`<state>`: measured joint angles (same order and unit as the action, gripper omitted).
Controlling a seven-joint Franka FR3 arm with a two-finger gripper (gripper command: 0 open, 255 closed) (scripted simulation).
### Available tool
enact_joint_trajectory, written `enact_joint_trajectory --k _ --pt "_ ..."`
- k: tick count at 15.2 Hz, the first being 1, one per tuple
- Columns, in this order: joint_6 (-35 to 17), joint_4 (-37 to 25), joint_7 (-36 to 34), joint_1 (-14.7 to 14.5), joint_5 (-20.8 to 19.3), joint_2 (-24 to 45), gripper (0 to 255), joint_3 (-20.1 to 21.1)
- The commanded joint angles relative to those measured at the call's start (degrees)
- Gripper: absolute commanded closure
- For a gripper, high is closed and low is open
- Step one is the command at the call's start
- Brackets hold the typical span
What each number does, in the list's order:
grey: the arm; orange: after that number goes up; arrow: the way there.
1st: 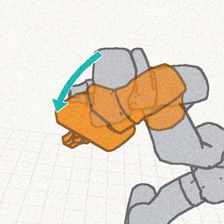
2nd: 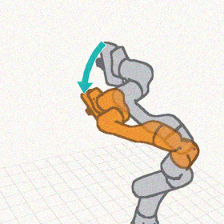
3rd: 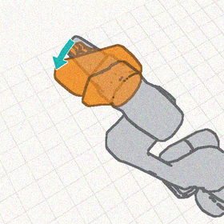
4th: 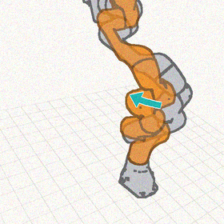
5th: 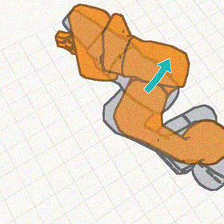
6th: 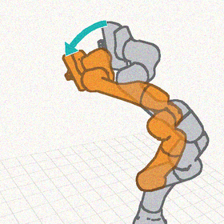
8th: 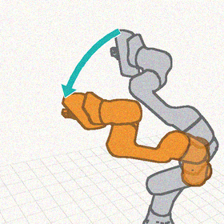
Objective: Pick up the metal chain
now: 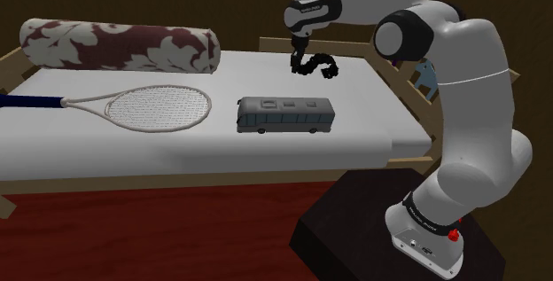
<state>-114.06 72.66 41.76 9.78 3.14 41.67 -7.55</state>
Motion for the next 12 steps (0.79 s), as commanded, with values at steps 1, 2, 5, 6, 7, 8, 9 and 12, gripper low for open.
enact_joint_trajectory --k 1,2,5,6,7,8,9,12 --pt "-0.12 0.08 -0.02 -0.01 0.0 0.04 255 0.0" --pt "-0.13 0.07 -0.03 -0.01 0.0 0.05 255 0.0" --pt "-0.1 0.02 -0.03 -0.01 0.0 0.07 255 0.0" --pt "-0.1 0.01 -0.03 -0.01 0.0 0.08 255 0.0" --pt "-0.1 0.01 -0.02 -0.01 0.0 0.08 255 0.0" --pt "-0.1 0.01 -0.02 -0.01 0.0 0.08 255 0.0" --pt "-0.14 0.11 0.01 0.01 0.0 0.02 255 -0.01" --pt "1.67 -0.93 0.0 0.01 -0.08 -0.76 255 -0.07"
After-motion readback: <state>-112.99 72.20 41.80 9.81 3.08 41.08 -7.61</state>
